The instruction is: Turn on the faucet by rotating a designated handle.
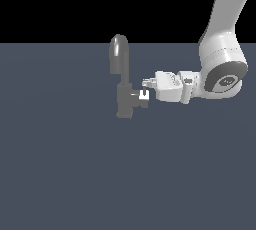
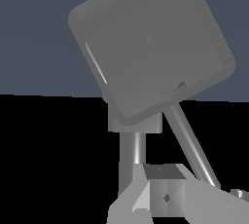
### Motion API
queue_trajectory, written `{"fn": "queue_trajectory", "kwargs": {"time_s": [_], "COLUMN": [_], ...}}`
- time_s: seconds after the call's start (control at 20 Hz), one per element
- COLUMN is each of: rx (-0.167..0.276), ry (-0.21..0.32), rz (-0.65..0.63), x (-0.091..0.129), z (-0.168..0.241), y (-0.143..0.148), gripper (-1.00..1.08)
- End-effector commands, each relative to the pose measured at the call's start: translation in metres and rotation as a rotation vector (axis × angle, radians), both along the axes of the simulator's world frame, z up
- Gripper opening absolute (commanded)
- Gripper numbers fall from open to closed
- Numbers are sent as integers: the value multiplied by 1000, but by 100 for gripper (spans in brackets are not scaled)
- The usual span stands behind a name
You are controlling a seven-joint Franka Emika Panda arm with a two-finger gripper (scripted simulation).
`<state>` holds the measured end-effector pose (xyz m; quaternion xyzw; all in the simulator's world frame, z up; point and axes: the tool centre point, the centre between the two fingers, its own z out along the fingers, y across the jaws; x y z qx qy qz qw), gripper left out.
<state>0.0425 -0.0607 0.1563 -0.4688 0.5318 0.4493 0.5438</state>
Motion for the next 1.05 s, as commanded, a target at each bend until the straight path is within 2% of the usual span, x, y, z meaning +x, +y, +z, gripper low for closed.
{"fn": "queue_trajectory", "kwargs": {"time_s": [0.0,0.35,0.4,0.45,1.0], "rx": [7,9,9,2,9], "ry": [21,27,27,-8,26], "rz": [6,8,8,5,9], "x": [-16,-43,-43,-28,-55], "z": [-13,-28,-28,-11,-81], "y": [2,6,6,4,8], "gripper": [-100,-100,-100,-100,-100]}}
